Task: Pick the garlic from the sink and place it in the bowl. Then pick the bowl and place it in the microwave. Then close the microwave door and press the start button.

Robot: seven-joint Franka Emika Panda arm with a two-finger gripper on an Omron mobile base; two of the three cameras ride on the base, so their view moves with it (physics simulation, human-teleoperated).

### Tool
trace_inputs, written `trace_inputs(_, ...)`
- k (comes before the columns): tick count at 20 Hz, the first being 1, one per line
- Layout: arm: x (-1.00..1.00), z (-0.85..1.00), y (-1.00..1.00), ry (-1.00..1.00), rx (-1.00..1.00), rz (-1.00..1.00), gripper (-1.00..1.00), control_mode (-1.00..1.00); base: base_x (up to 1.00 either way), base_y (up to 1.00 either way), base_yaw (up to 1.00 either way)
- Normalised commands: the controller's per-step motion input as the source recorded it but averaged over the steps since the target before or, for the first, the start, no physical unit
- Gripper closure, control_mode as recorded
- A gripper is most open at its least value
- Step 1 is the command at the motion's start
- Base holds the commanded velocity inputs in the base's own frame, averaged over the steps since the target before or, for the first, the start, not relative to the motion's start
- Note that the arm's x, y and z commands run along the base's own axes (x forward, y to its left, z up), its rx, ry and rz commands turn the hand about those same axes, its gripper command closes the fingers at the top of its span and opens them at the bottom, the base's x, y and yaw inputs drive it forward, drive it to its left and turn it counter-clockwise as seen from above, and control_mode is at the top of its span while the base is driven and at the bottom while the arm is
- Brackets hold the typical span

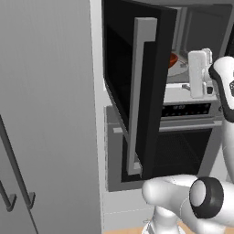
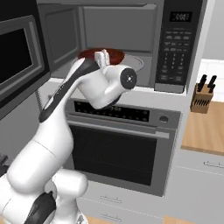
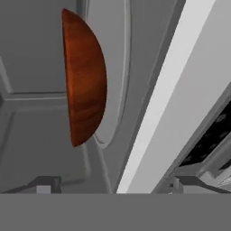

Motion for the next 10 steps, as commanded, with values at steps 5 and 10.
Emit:
trace_inputs(5, -0.31, -0.24, -0.04, 0.01, -0.29, 0.01, -1.0, -1.0, 0.0, 0.0, 0.0)
trace_inputs(10, -0.31, 0.05, -0.3, 0.06, -0.34, -0.07, -1.0, -1.0, 0.0, 0.0, 0.0)
